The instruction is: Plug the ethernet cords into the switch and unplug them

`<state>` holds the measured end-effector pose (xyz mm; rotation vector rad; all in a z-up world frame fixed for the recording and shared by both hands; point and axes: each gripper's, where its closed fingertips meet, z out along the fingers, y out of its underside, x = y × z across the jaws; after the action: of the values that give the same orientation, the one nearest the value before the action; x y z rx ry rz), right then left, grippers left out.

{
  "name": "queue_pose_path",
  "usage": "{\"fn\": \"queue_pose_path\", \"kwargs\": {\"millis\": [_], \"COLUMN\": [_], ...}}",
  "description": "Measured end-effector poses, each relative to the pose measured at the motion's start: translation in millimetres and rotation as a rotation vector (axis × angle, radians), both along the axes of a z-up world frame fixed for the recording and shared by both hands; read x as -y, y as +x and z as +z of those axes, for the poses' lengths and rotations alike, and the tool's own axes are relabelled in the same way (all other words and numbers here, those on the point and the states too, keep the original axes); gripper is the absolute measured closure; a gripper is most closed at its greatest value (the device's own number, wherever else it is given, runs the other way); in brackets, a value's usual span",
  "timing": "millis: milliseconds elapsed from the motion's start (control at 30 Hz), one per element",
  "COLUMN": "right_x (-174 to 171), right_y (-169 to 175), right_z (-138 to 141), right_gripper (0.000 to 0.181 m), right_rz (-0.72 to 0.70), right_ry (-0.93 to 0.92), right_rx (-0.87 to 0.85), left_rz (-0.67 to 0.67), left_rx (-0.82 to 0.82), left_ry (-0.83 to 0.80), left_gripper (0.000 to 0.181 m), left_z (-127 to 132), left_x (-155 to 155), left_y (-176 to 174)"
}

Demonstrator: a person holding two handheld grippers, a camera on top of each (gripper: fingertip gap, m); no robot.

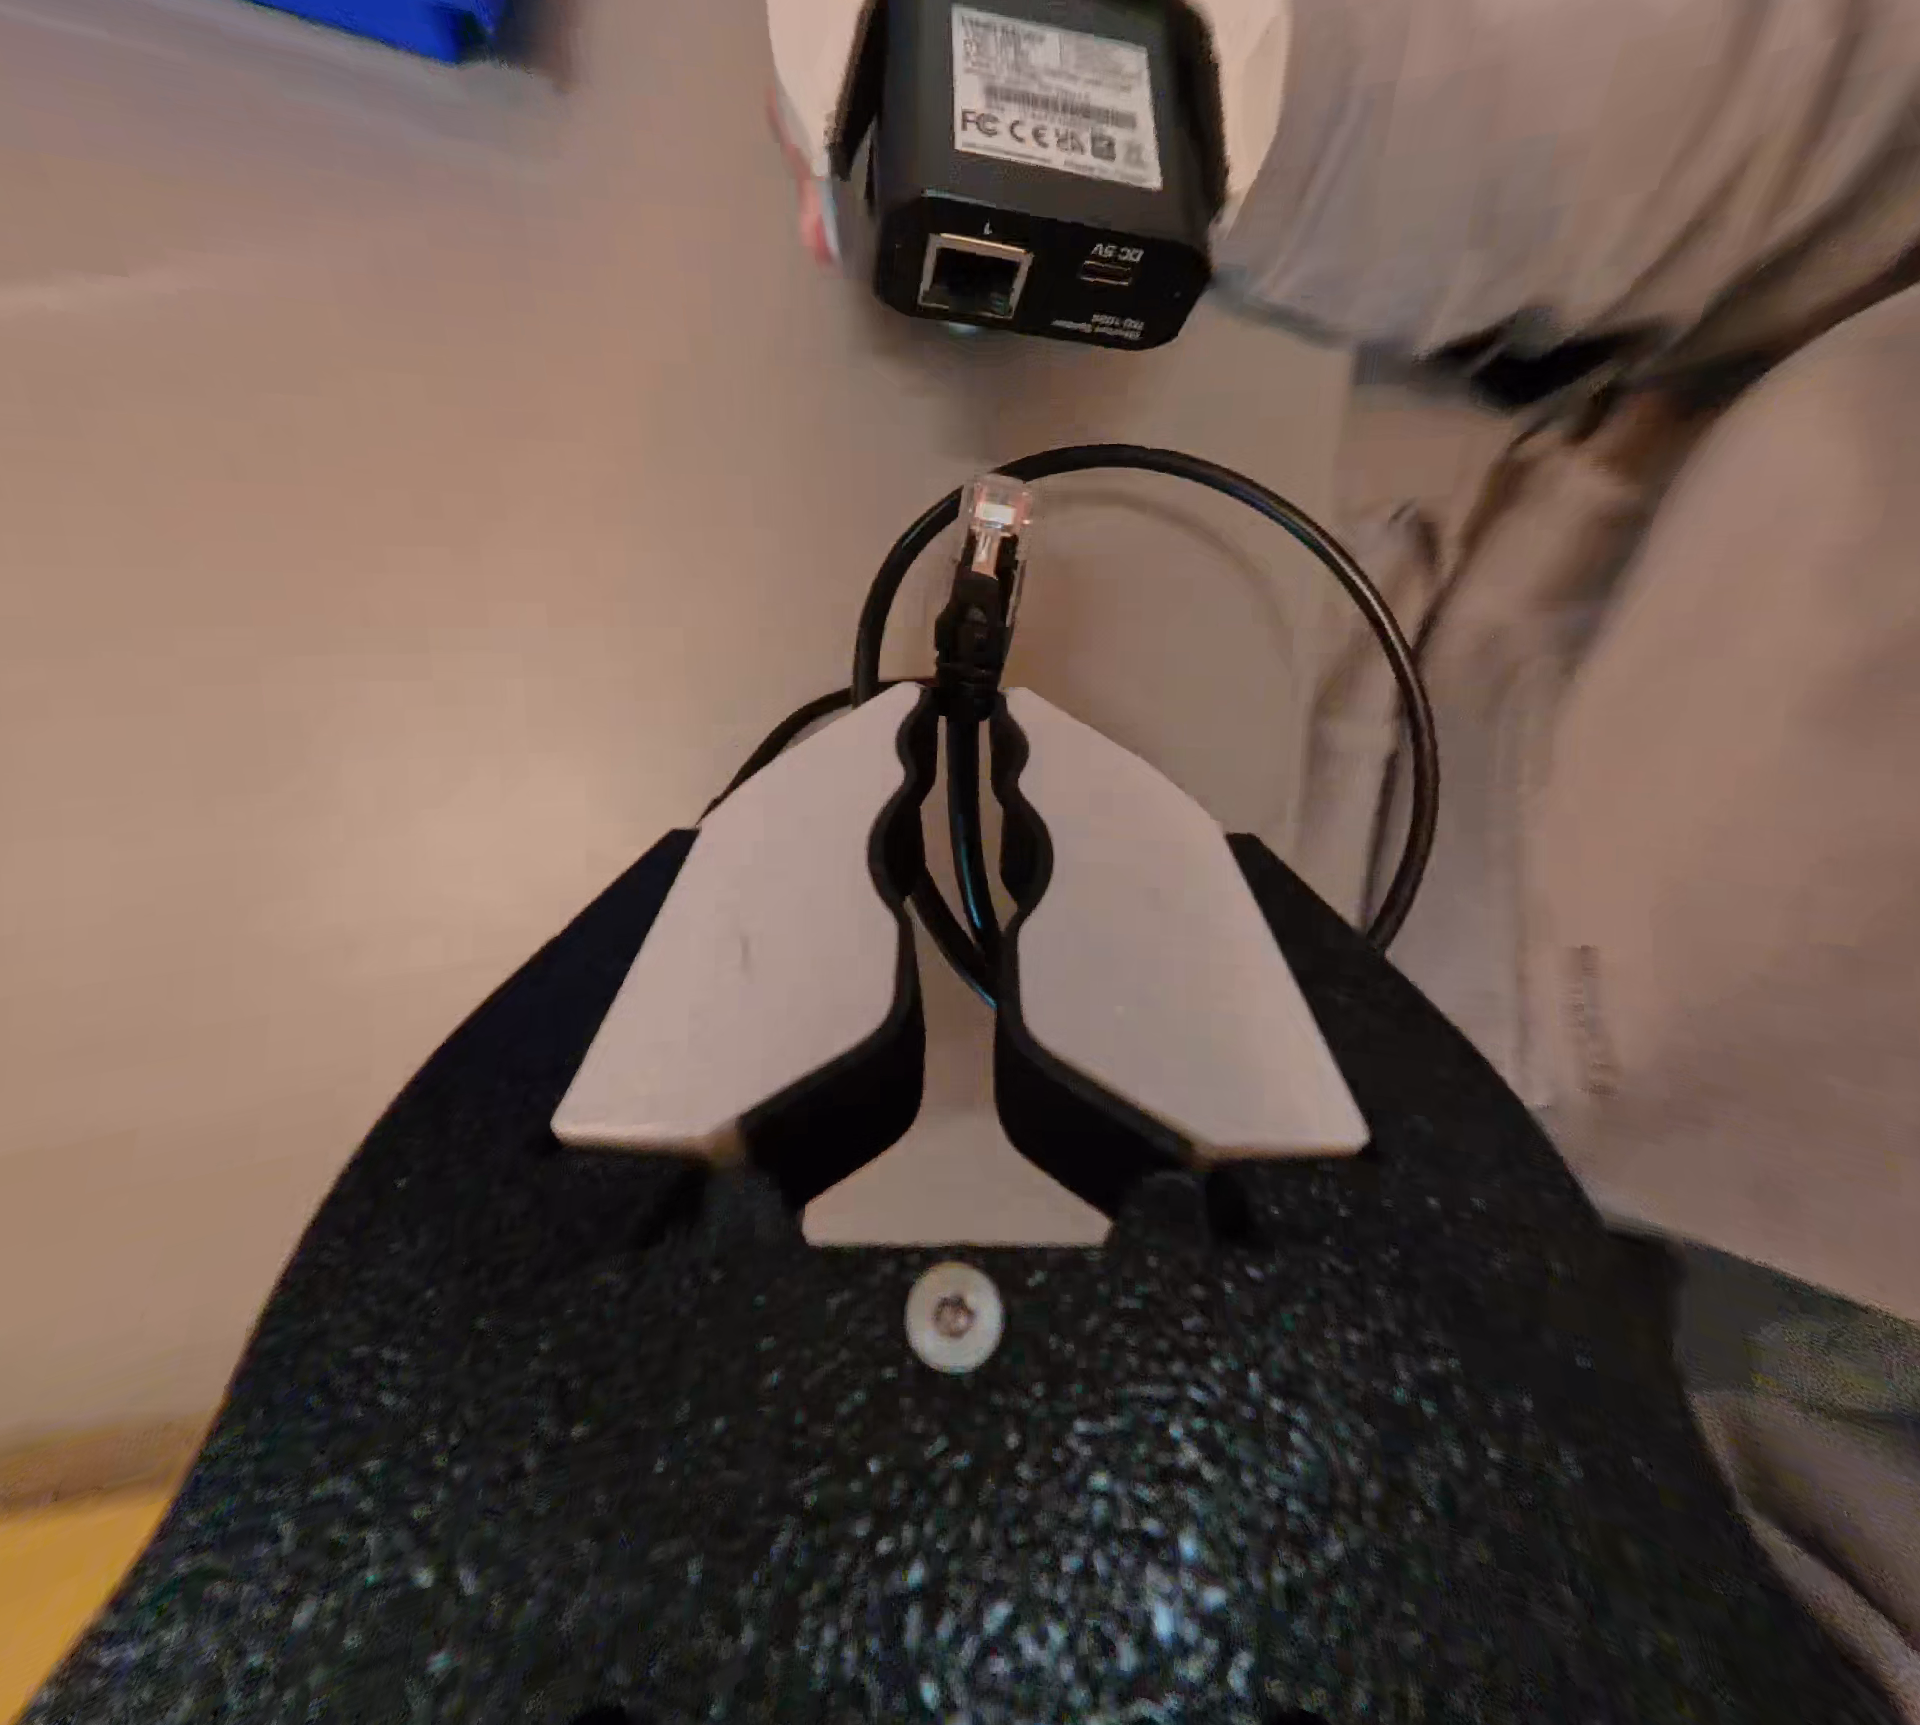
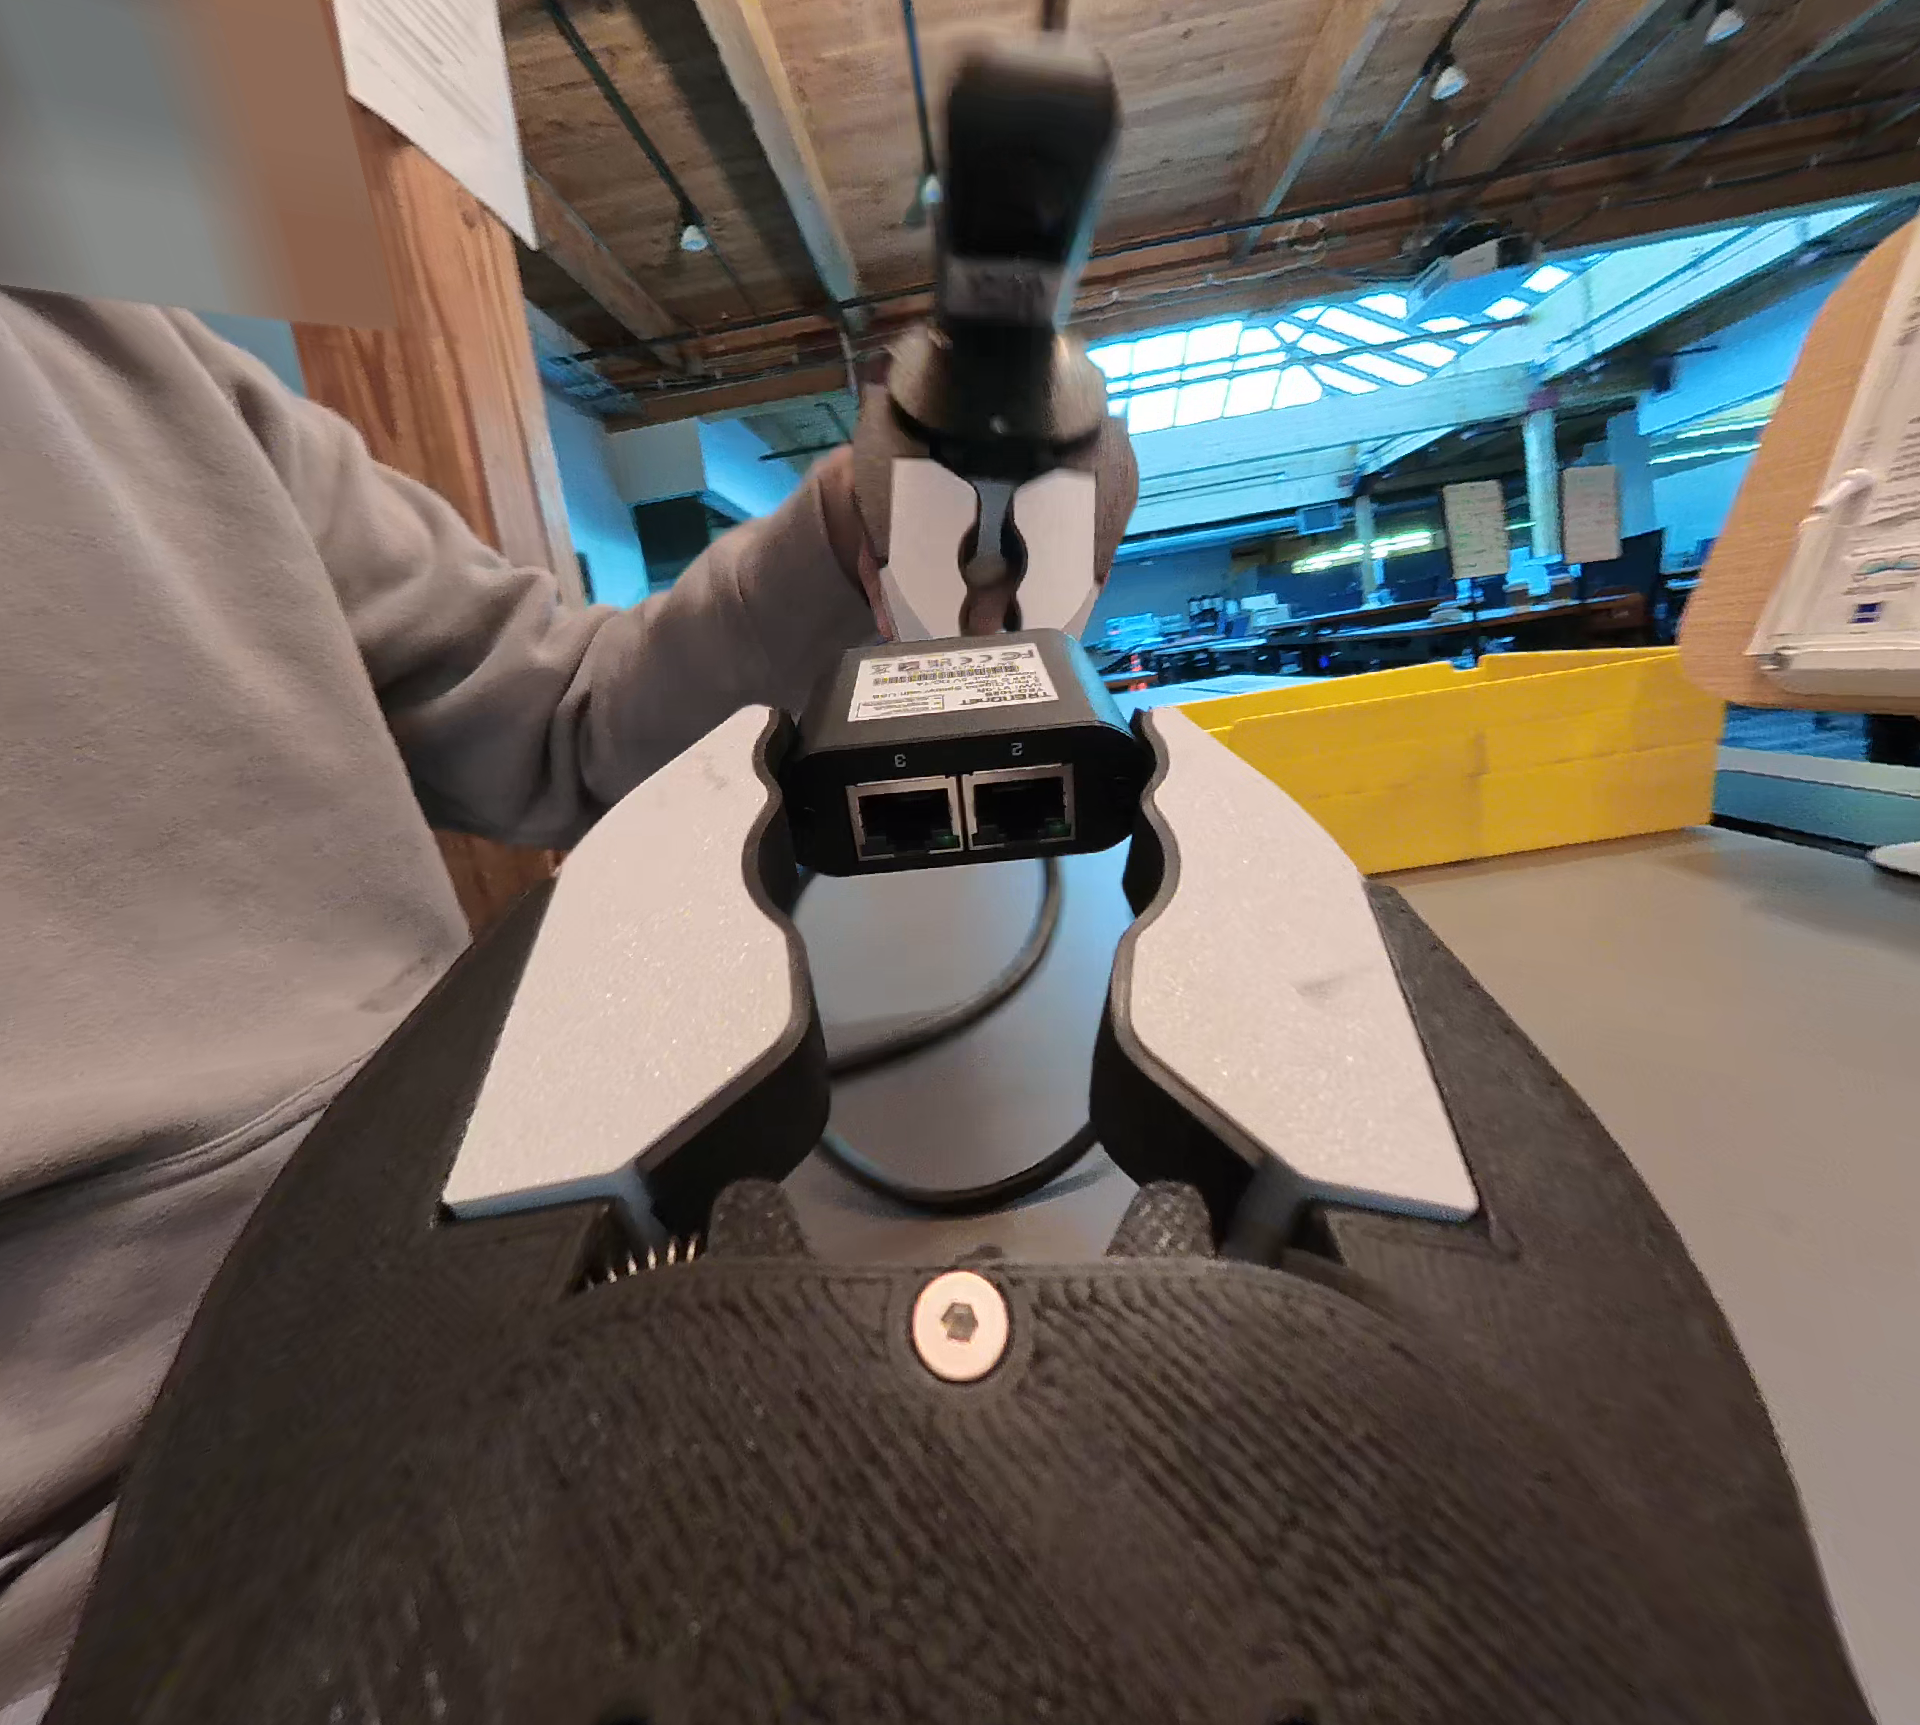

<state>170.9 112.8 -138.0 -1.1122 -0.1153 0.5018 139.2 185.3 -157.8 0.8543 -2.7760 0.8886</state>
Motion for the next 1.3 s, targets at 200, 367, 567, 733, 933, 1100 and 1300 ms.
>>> {"fn": "queue_pose_path", "kwargs": {"millis": [200,367,567,733,933,1100,1300], "right_x": [12,26,10,5,11,7,7], "right_y": [24,43,31,26,32,28,29], "right_z": [8,13,4,1,4,1,1], "right_gripper": [0.119,0.12,0.12,0.119,0.119,0.119,0.119], "right_rz": [-0.115,-0.177,-0.168,-0.161,-0.183,-0.176,-0.184], "right_ry": [0.066,0.125,0.034,0.007,0.037,0.012,0.012], "right_rx": [-0.074,-0.152,-0.074,-0.044,-0.064,-0.039,-0.044], "left_rz": [0.385,0.759,0.82,0.576,0.079,-0.021,0.341], "left_rx": [-0.096,0.287,1.083,1.191,0.658,0.354,0.361], "left_ry": [-0.662,-0.832,-0.277,-0.184,-0.476,-0.378,-0.198], "left_gripper": [0.172,0.172,0.172,0.172,0.172,0.162,0.131], "left_z": [11,35,81,68,-3,-52,-21], "left_x": [-32,-108,-159,-113,-54,-63,-95], "left_y": [30,63,70,57,5,-12,28]}}
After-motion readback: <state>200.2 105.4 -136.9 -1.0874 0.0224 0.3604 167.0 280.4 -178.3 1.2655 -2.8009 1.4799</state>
